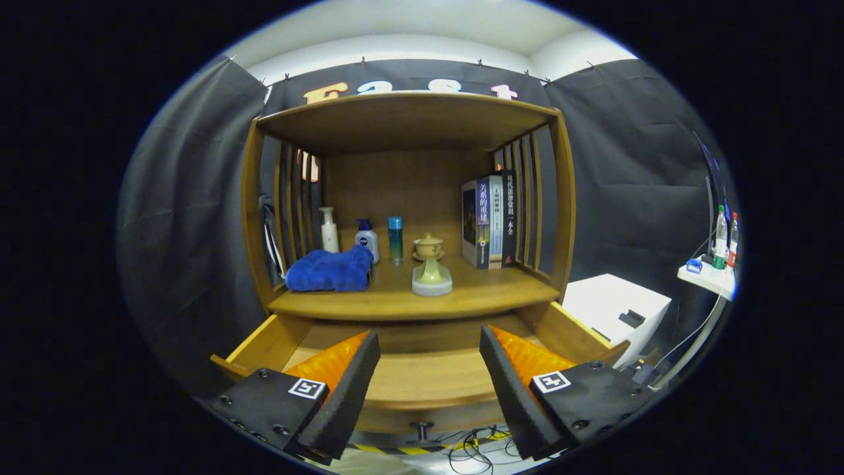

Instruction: Pull open the drawer, take out the items inside it, and place them on the countertop above the cabinet.

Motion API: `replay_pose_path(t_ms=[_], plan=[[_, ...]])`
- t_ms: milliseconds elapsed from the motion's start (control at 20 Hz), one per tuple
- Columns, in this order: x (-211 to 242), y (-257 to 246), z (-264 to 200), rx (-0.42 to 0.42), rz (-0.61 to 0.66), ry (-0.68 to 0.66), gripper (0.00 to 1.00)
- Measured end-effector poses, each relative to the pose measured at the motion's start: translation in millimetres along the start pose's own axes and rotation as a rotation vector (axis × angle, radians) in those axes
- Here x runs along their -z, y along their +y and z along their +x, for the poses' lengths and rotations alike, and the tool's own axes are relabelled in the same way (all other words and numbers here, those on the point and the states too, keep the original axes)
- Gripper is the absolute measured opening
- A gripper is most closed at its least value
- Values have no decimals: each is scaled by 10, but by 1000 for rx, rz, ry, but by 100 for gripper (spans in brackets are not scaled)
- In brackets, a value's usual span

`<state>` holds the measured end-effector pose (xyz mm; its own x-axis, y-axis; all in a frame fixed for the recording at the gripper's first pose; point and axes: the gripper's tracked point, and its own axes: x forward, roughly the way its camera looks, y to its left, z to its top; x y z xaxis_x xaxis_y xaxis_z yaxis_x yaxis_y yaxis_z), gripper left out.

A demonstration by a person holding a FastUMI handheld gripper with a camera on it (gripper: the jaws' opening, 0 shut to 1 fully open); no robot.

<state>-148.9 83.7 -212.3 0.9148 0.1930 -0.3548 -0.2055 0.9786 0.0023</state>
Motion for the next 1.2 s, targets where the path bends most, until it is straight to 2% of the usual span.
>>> replay_pose_path(t_ms=[450,1200], plan=[[516,167,-260,-33,-1,50,98],[1060,185,-101,-22,-1,143,98]])
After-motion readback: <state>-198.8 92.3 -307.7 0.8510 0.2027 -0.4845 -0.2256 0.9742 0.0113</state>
